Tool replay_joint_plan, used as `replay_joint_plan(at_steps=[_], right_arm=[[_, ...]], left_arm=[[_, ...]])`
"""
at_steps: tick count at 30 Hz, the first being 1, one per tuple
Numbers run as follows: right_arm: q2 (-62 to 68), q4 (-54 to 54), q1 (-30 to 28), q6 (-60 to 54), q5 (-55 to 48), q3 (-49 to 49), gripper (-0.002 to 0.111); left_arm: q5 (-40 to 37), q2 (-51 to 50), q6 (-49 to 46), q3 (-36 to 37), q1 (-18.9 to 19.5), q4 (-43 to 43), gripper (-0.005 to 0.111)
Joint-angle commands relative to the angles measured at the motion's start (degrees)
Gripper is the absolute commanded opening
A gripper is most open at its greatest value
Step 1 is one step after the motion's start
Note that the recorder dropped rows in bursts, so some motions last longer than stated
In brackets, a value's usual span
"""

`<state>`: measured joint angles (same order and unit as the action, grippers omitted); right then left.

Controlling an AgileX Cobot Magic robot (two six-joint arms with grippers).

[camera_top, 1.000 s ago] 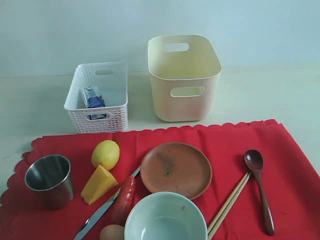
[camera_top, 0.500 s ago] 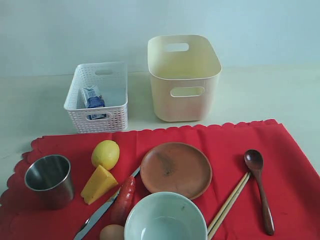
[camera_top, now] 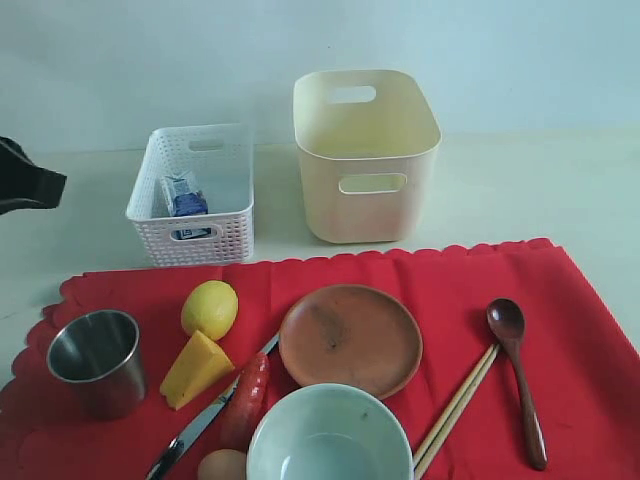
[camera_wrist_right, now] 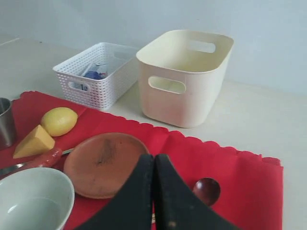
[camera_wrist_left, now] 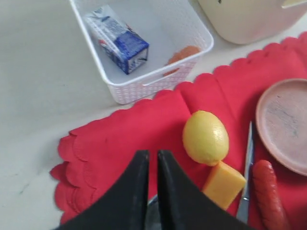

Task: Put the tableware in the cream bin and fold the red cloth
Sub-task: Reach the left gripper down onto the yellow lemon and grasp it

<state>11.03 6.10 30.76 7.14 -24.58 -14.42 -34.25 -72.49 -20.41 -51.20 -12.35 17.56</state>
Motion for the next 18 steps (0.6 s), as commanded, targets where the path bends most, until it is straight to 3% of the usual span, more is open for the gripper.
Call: replay_joint_plan(at_steps=[1,4,6,10,18], right_arm=[[-0.32,0.01,-3.95,0.08,0.81,0.31,0.0],[-0.32,0.01,-6.3,0.08,0.81,0.31,0.0],[-0.32,0.01,-7.78,0.08,0.81,0.31,0.0],[-0.32,0.01,-10.52,0.08,0.81,0.31,0.0],[-0.42,0.01,-16.2,0.08,0.81,0.31,0.0]], left_arm=[[-5.29,-6.37,-8.36,-4.31,-0.4,8.18,0.029],[-7.0,-10.89,-10.91,-6.5,-0.4,9.83,0.049],[-7.08,-13.23,-11.58,-7.79,-0.4,9.83,0.055],[-7.08,-17.34,-12.8,-10.59,-1.12,9.46,0.056],[-7.4,-24.51,-12.44,-15.85,-8.79,4.46,0.056]])
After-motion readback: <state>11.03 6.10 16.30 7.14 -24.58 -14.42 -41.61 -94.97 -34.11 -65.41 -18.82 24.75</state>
